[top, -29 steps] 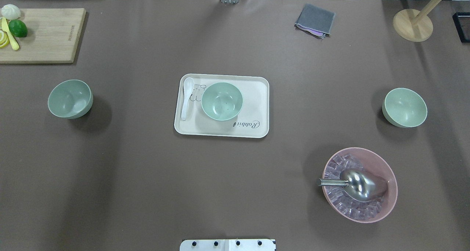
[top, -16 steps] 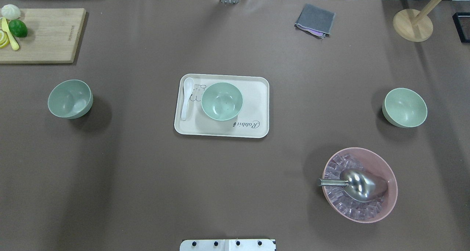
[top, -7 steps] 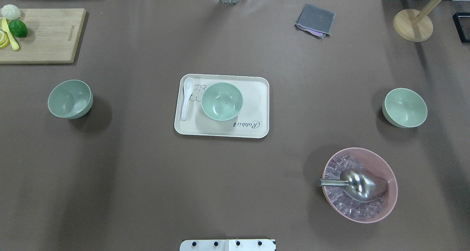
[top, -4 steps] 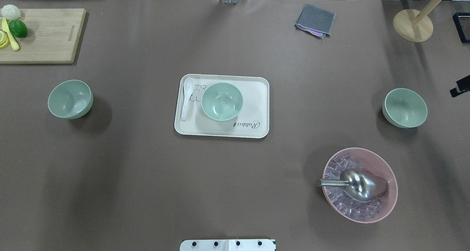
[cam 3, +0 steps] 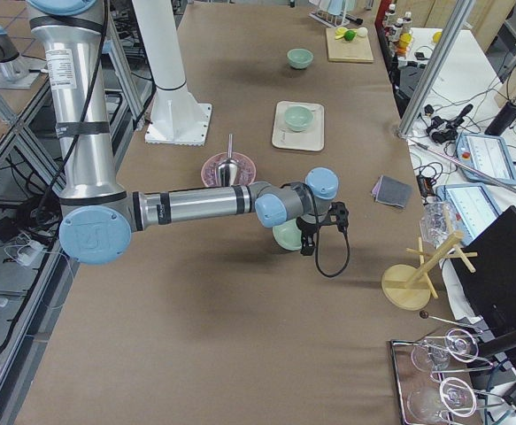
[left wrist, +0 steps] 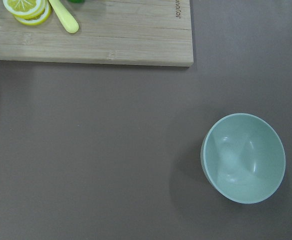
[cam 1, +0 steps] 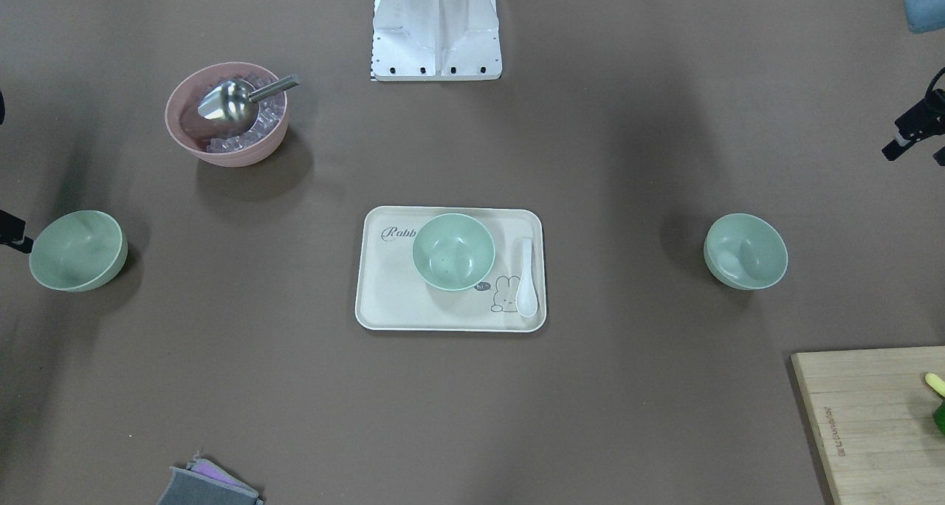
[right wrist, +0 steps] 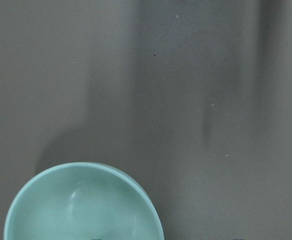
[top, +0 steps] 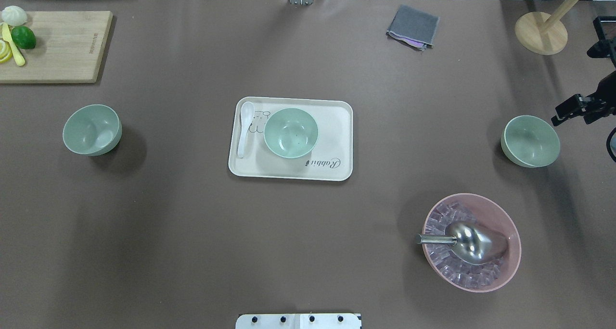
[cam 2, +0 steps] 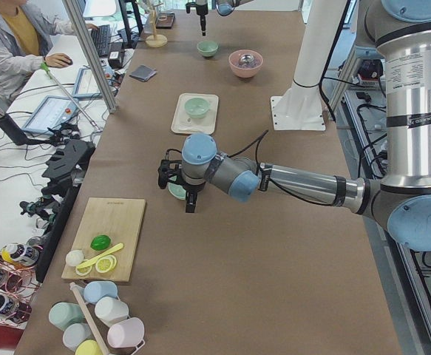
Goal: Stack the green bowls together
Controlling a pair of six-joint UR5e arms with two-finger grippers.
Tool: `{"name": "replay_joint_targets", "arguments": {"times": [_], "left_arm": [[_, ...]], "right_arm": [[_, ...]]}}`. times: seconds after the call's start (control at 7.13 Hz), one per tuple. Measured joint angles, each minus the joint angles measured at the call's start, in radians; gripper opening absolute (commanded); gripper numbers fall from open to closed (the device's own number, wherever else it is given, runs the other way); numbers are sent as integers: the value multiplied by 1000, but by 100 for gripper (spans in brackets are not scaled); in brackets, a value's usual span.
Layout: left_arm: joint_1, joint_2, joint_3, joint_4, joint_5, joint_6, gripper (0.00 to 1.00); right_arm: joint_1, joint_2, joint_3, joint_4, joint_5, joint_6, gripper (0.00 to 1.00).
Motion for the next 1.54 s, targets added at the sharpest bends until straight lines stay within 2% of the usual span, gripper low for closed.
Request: {"name": "replay_joint_targets", "arguments": {"times": [0.42, 0.7, 0.84, 0.98, 1.12, 1.54], "left_arm": [[7, -10, -1, 0, -1, -15, 98], [7, -11, -1, 1, 0, -16, 98], [7, -11, -1, 1, 0, -16, 98], [7, -11, -1, 2, 0, -16, 98], [7, -11, -2, 2, -1, -16, 98], [15, -12, -4, 5, -7, -19, 98]], "right_arm": [[-51, 8, -35, 37, -2, 91, 86], [-73, 0, -39, 41, -28, 91, 68], [-79, -6, -40, 41, -36, 90, 43], [-82, -12, -39, 41, -39, 91, 12], [-83, -16, -39, 41, -40, 94, 0], [-84, -21, -31, 40, -38, 97, 0]]}}
